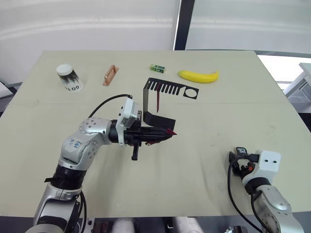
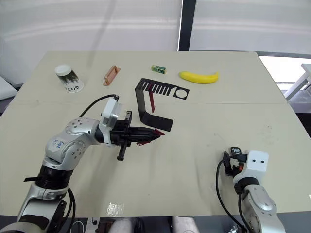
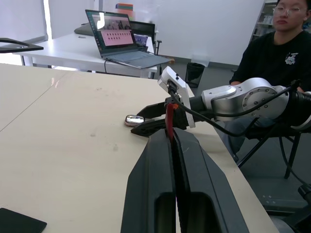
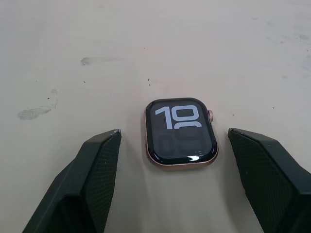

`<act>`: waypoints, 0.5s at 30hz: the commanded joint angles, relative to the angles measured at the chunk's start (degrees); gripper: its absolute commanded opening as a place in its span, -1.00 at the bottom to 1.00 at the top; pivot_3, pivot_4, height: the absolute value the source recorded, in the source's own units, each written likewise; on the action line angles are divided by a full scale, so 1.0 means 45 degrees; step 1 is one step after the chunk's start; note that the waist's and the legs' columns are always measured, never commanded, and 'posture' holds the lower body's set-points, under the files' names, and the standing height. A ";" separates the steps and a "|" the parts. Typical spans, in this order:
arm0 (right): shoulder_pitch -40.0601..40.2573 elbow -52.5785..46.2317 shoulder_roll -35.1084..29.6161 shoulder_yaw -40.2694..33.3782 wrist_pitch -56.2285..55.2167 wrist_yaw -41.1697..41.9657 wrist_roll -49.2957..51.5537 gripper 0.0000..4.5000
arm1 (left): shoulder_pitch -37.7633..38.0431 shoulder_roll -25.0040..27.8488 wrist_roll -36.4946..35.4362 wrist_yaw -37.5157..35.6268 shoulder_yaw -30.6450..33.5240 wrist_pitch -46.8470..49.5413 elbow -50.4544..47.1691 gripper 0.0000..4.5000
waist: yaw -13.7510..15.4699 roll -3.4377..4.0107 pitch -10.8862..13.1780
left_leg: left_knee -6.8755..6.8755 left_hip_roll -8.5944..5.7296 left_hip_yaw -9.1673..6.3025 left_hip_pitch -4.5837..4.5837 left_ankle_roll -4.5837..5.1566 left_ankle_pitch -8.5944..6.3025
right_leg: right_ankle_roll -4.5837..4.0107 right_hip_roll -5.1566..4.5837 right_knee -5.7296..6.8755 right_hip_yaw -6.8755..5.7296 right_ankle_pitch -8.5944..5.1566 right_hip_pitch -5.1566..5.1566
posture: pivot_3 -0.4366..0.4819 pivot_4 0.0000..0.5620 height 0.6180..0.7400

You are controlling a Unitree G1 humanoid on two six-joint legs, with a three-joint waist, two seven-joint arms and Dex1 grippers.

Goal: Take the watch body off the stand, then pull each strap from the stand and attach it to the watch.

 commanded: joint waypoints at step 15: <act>-0.0187 0.0397 0.0114 0.0130 0.0208 -0.0316 -0.0394 0.66 | -0.0018 0.0040 -0.0036 0.0157 0.0105 -0.0108 -0.0460 -1.00 | -0.0016 -0.0001 -0.0001 | 0.0001 0.0000 0.0001 0.0001 0.0000 0.0000 | 0.0000 0.0000 0.0000 0.0001 0.0000 0.0000 | -0.05 -0.47 1.00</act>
